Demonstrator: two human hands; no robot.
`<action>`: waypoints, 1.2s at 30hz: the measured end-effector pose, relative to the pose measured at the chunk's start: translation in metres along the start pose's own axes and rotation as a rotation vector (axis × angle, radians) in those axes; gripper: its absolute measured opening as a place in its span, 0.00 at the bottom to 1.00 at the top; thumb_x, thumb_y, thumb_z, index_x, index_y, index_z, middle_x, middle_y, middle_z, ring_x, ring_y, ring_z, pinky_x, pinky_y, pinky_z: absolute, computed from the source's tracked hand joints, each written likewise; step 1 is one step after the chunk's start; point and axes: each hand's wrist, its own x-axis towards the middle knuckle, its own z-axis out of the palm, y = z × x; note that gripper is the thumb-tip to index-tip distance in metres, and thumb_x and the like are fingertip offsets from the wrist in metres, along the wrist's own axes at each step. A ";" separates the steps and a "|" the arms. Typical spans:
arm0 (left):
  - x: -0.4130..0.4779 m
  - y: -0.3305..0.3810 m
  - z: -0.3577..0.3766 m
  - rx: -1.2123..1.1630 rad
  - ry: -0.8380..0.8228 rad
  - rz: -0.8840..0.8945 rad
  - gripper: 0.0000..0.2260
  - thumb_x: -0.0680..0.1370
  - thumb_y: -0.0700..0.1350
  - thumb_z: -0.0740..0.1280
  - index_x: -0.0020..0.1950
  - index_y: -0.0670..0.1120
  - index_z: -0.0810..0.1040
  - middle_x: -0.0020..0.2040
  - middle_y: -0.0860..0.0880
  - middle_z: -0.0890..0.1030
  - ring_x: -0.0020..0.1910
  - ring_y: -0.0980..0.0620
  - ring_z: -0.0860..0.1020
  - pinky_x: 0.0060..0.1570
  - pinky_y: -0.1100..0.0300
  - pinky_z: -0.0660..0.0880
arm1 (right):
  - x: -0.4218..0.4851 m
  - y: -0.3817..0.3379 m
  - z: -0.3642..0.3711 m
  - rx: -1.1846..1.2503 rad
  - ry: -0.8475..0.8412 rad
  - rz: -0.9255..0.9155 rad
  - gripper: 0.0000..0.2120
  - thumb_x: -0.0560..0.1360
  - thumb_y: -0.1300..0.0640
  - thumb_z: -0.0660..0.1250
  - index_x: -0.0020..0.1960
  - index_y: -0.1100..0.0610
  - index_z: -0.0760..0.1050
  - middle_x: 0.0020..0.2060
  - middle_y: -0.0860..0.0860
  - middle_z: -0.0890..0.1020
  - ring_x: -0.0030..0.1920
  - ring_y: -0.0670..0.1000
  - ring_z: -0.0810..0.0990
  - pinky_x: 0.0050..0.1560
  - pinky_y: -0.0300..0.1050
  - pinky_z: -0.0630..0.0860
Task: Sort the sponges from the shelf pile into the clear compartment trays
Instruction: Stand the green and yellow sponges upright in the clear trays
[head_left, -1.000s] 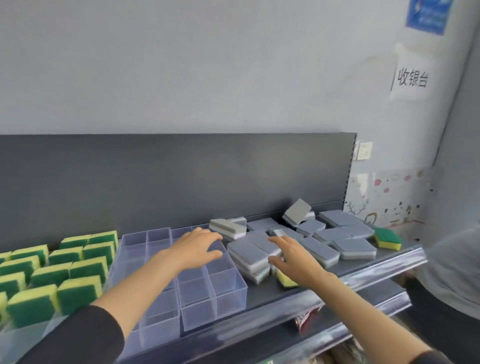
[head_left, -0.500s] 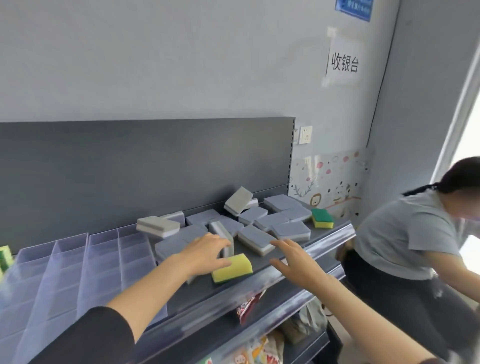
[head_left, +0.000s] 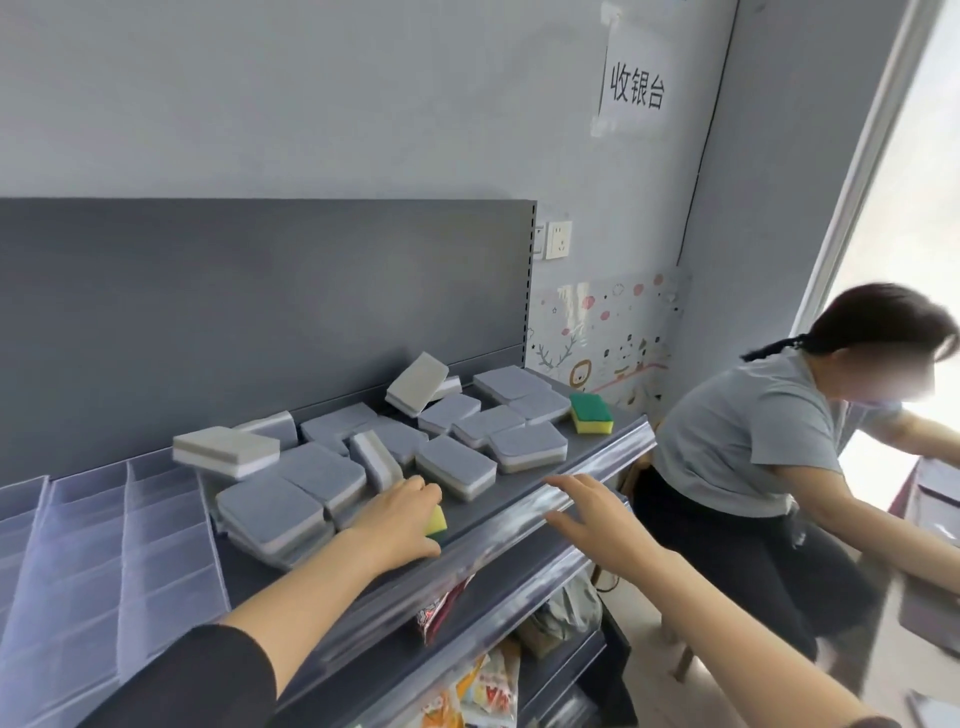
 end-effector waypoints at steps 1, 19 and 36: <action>0.002 0.001 -0.003 -0.030 0.001 -0.003 0.20 0.73 0.49 0.67 0.63 0.45 0.70 0.61 0.46 0.71 0.59 0.46 0.72 0.54 0.54 0.71 | 0.002 0.002 -0.002 0.002 0.008 0.002 0.22 0.78 0.50 0.60 0.70 0.51 0.63 0.66 0.50 0.70 0.59 0.49 0.75 0.62 0.45 0.70; 0.134 0.035 -0.076 -0.441 0.296 0.144 0.19 0.71 0.47 0.72 0.60 0.45 0.77 0.58 0.46 0.78 0.55 0.48 0.75 0.54 0.59 0.70 | 0.084 0.070 -0.031 -0.037 0.132 0.140 0.22 0.77 0.51 0.61 0.70 0.54 0.64 0.65 0.53 0.71 0.65 0.52 0.70 0.64 0.46 0.69; 0.254 0.006 -0.058 -0.429 0.228 0.179 0.16 0.71 0.47 0.72 0.58 0.47 0.77 0.57 0.49 0.80 0.55 0.49 0.76 0.55 0.59 0.71 | 0.204 0.126 0.001 -0.280 0.119 0.439 0.26 0.72 0.42 0.63 0.65 0.52 0.65 0.59 0.56 0.70 0.59 0.58 0.72 0.57 0.50 0.72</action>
